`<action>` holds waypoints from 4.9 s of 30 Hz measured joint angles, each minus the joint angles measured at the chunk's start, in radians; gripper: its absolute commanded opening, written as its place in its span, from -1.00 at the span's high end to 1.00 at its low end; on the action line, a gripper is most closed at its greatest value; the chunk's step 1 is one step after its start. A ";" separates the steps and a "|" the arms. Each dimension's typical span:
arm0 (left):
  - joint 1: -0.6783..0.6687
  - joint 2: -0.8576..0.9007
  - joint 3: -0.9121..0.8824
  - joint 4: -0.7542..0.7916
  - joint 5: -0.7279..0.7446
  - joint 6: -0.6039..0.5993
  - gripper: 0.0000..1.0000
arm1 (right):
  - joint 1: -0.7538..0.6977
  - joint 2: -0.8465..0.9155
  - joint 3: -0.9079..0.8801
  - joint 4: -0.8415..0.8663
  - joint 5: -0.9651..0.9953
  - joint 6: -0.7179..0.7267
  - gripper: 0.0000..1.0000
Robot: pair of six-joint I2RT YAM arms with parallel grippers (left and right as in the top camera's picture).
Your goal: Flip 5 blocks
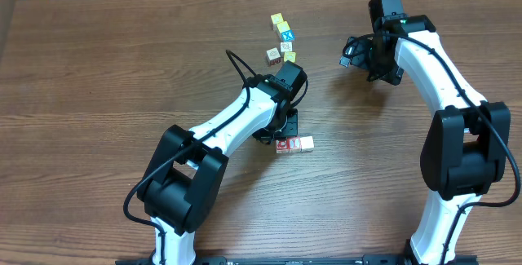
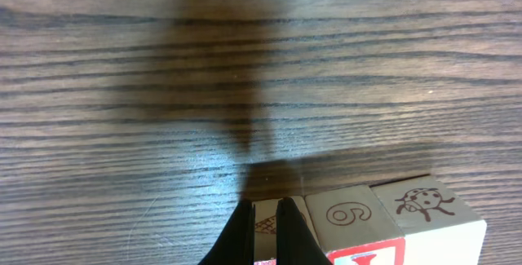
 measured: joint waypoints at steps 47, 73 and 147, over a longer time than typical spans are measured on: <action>-0.007 0.000 0.043 -0.172 -0.028 -0.068 0.90 | 0.000 0.000 0.000 0.000 0.000 0.000 -1.00; 0.118 -0.011 0.103 -0.216 -0.027 -0.059 0.92 | 0.000 0.000 0.000 0.000 0.000 0.000 -1.00; 0.486 -0.081 0.199 -0.331 -0.035 -0.006 -1.00 | 0.350 0.148 0.000 0.295 0.124 -0.055 -0.23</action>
